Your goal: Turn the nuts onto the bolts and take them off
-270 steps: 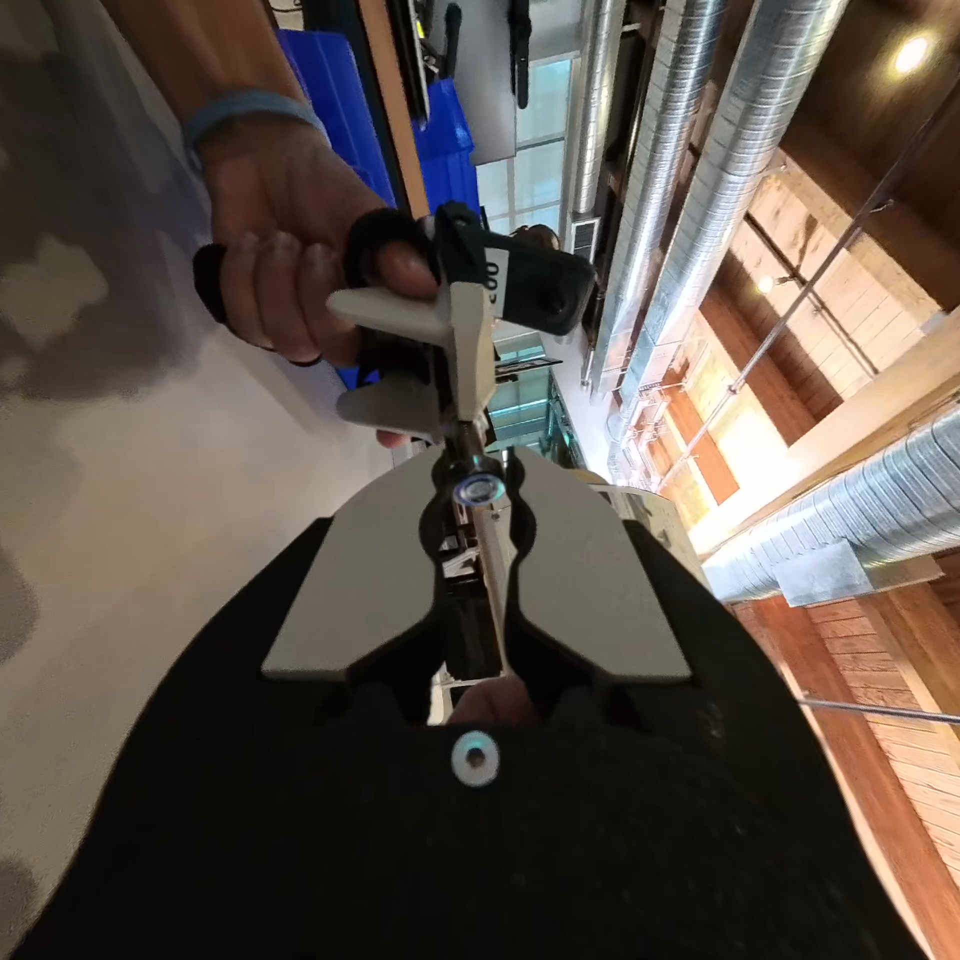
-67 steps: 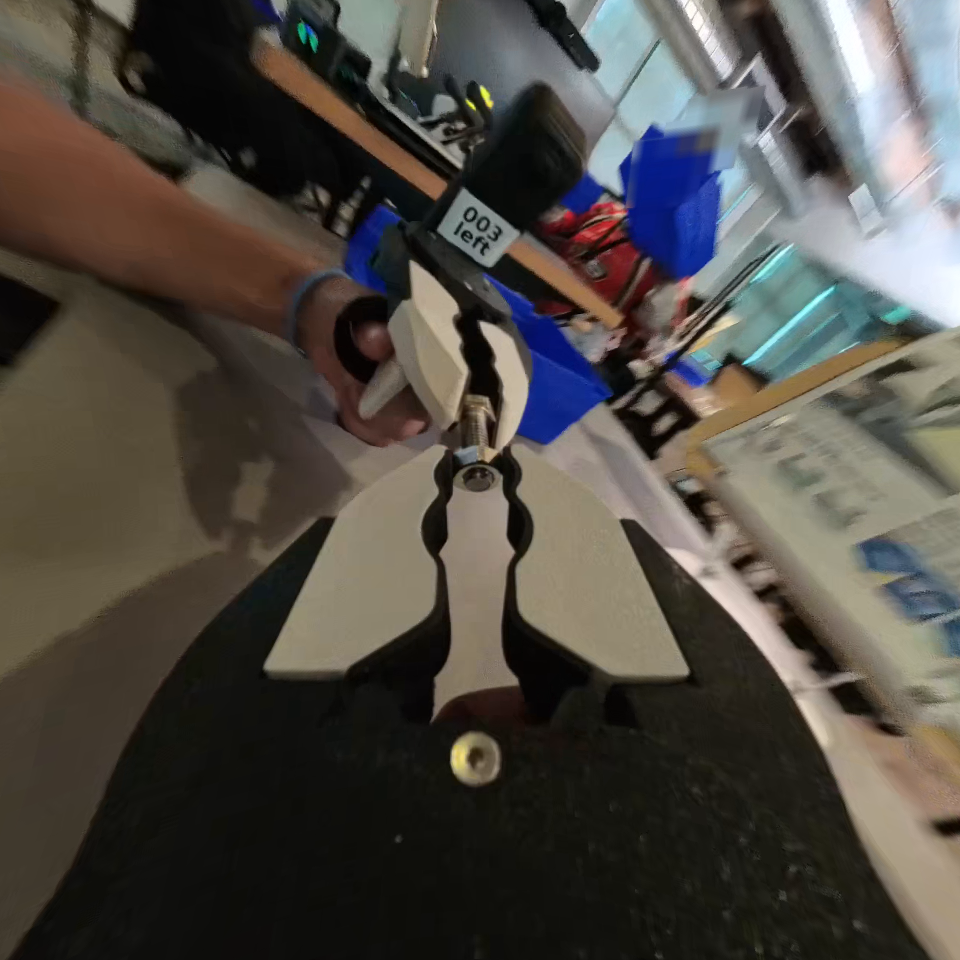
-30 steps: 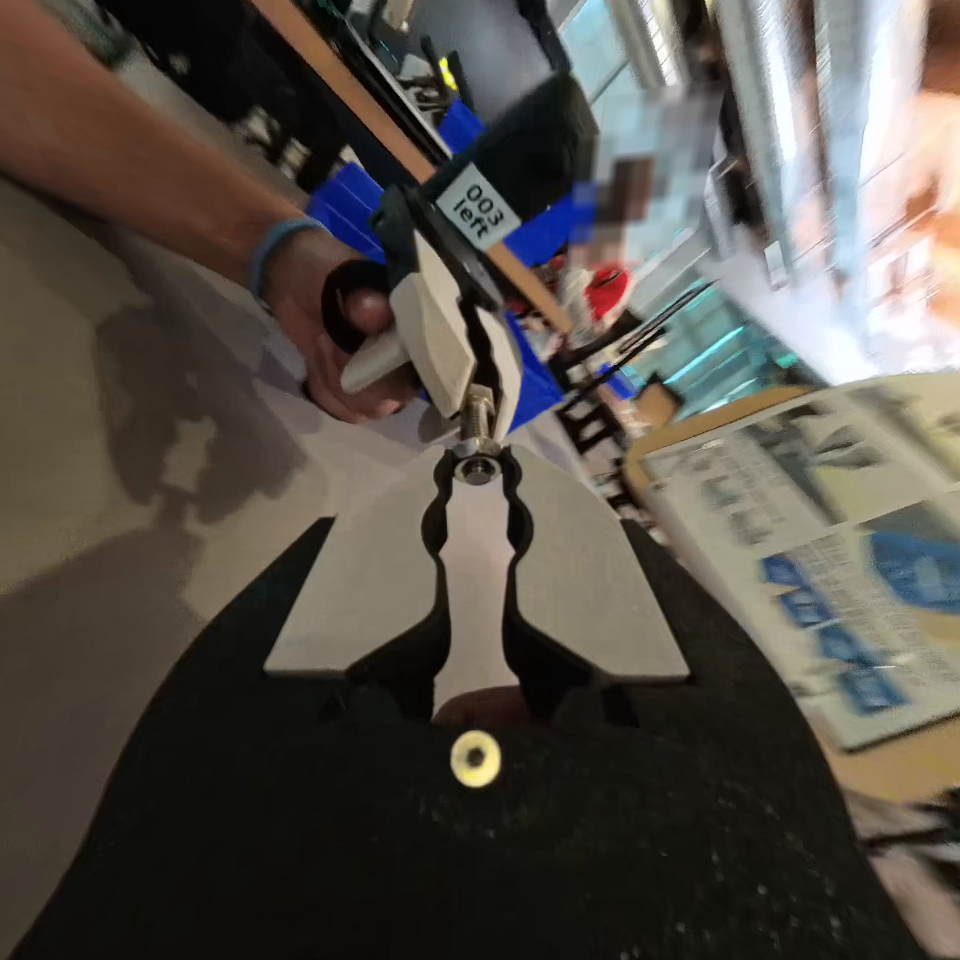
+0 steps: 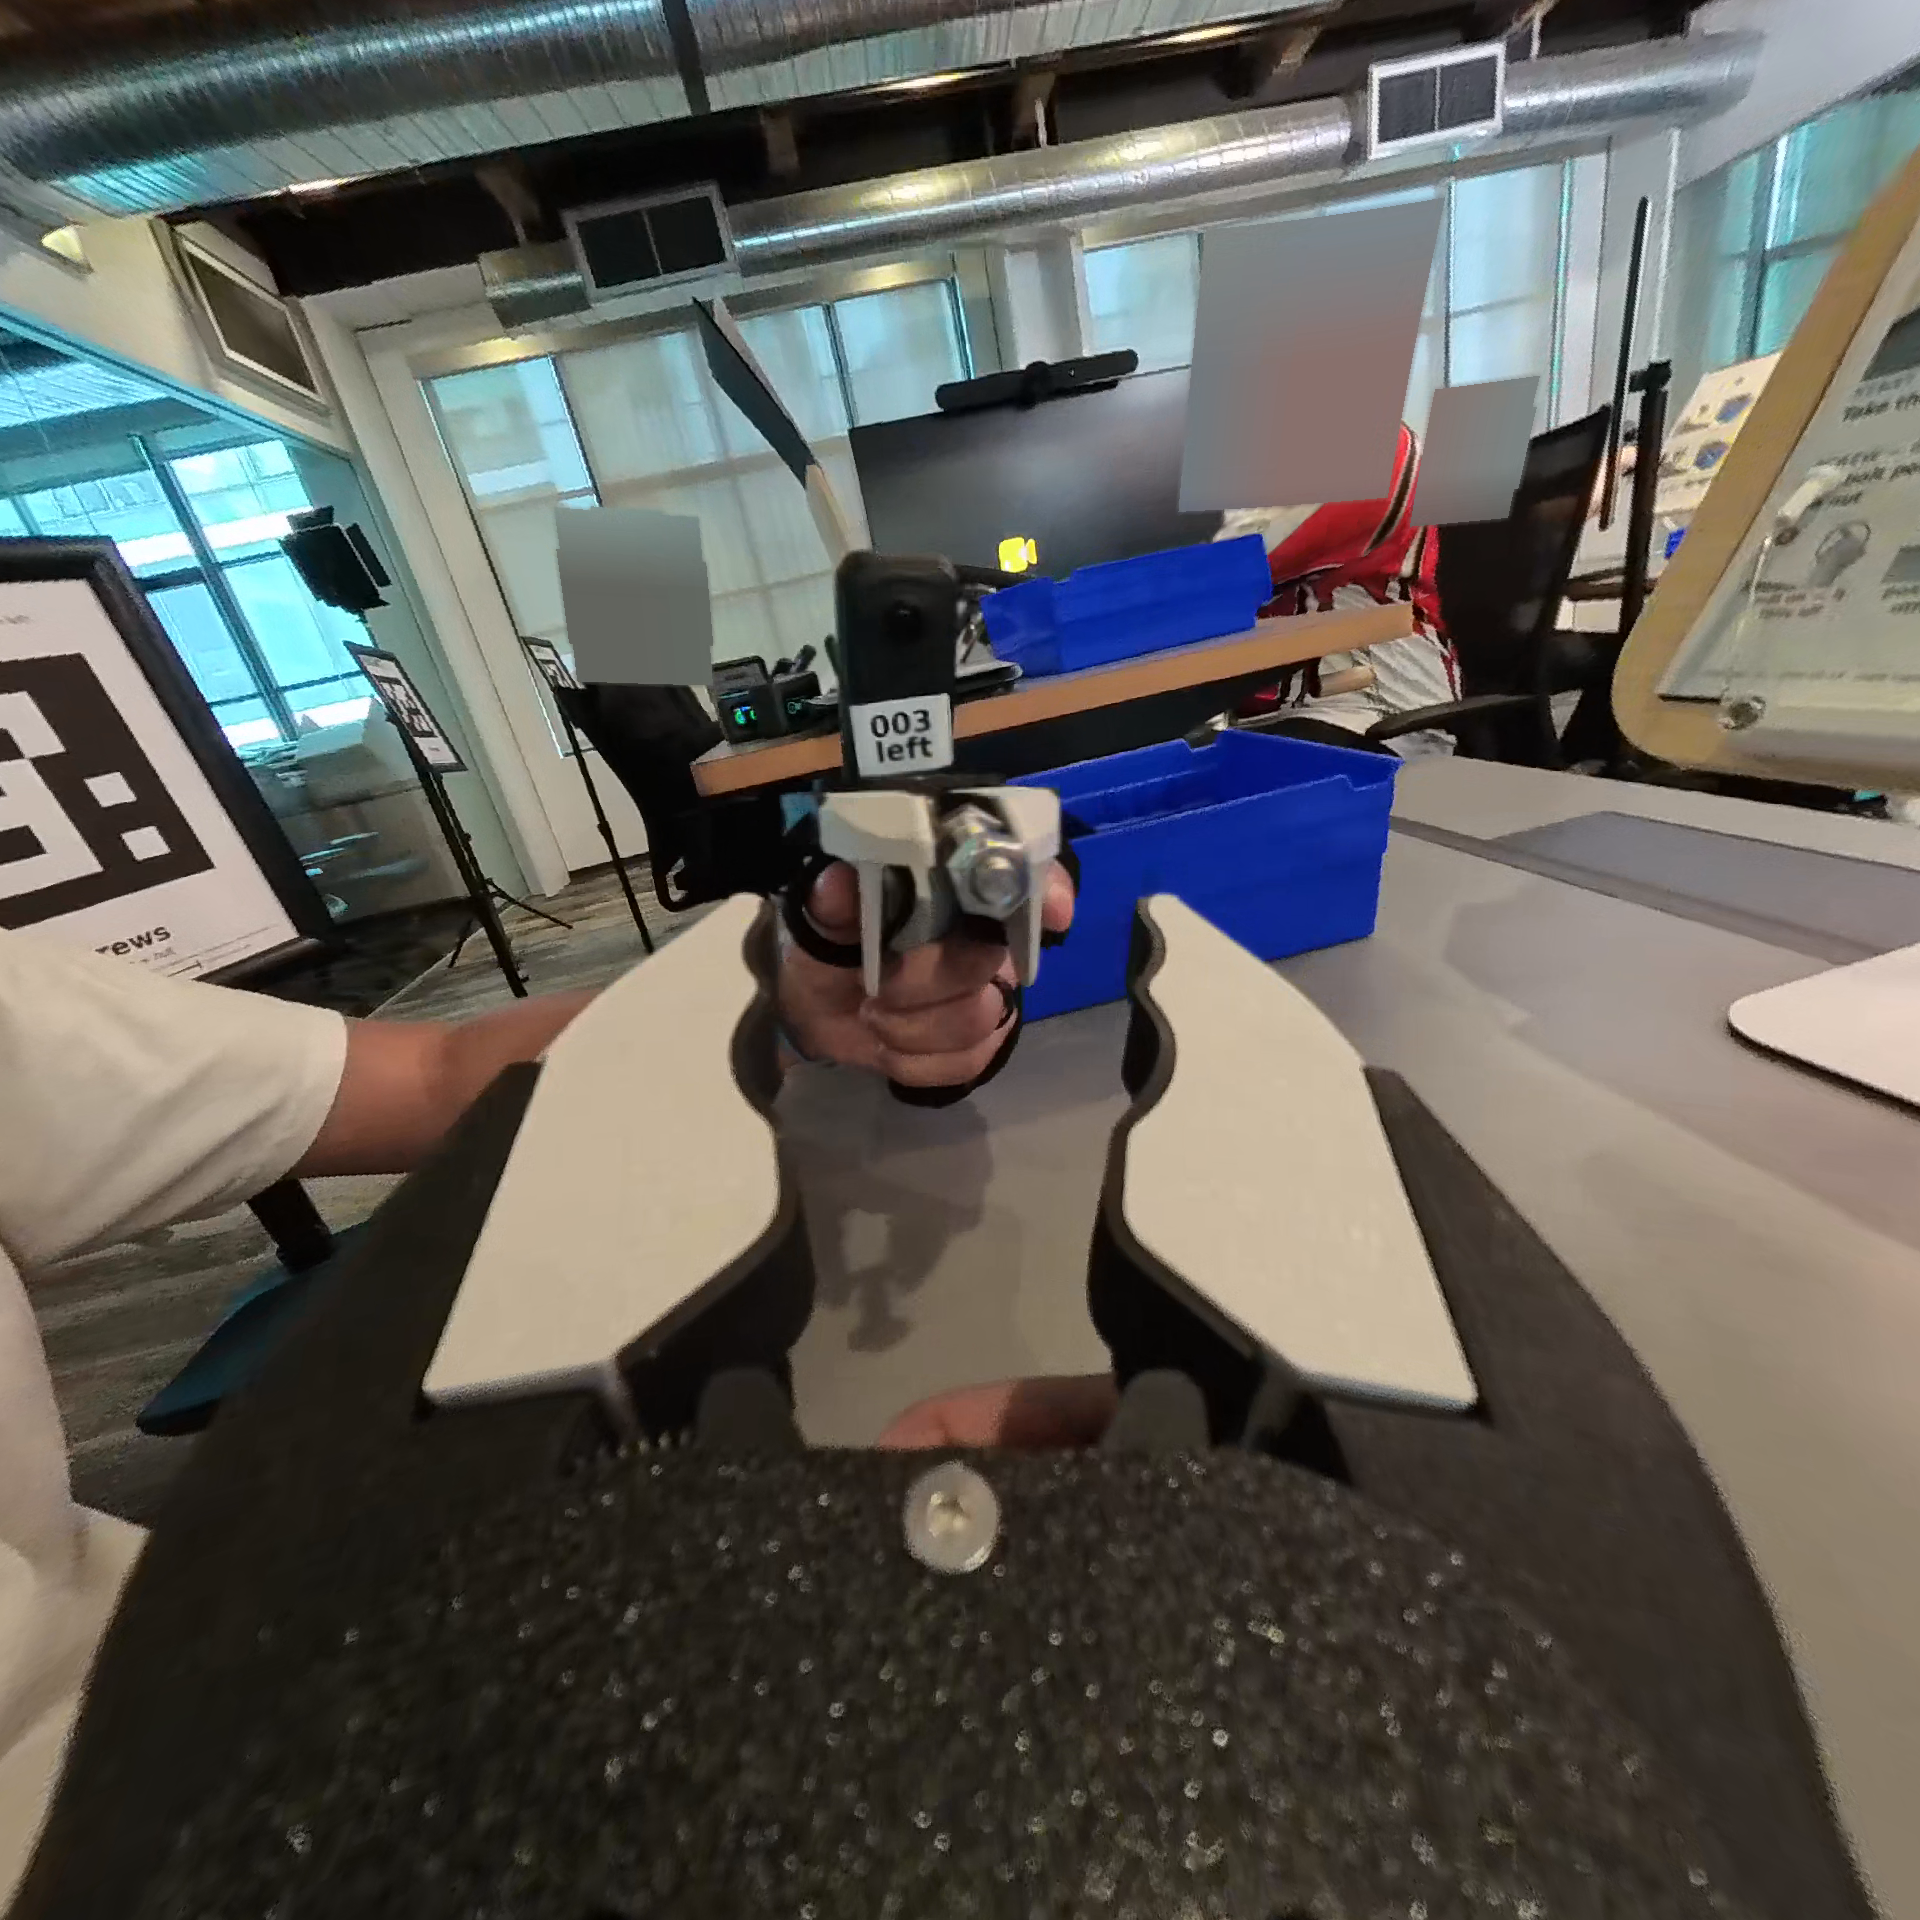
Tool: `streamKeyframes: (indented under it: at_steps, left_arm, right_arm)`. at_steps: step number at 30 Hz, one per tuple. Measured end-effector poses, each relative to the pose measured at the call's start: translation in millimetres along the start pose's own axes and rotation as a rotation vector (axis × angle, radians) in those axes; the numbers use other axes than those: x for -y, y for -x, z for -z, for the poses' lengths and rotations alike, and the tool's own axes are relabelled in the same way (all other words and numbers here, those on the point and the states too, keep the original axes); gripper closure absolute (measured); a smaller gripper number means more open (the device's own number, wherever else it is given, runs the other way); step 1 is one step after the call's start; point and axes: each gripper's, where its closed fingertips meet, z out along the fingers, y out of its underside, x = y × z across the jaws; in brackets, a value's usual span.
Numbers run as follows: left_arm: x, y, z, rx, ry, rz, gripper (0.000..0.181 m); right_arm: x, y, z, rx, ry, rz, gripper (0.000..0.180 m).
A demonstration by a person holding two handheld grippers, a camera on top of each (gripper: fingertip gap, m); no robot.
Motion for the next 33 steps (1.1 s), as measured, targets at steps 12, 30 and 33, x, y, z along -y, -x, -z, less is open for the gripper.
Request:
streamKeyframes:
  at_steps: [12, 30, 33]
  left_arm:
    - [-22, -21, -22, -0.087, 0.048, 0.028, 0.164]
    - [-9, 0, -20, 0.133, 0.022, -0.082, 0.119]
    - [2, 45, 2, 0.485, 0.025, -0.219, 0.119]
  right_arm:
    - [-26, 11, -5, 0.057, 0.15, 0.084, 0.162]
    - [-20, -9, 1, -0.036, 0.165, 0.117, 0.162]
    - [-11, -26, 8, -0.143, 0.136, 0.146, 0.162]
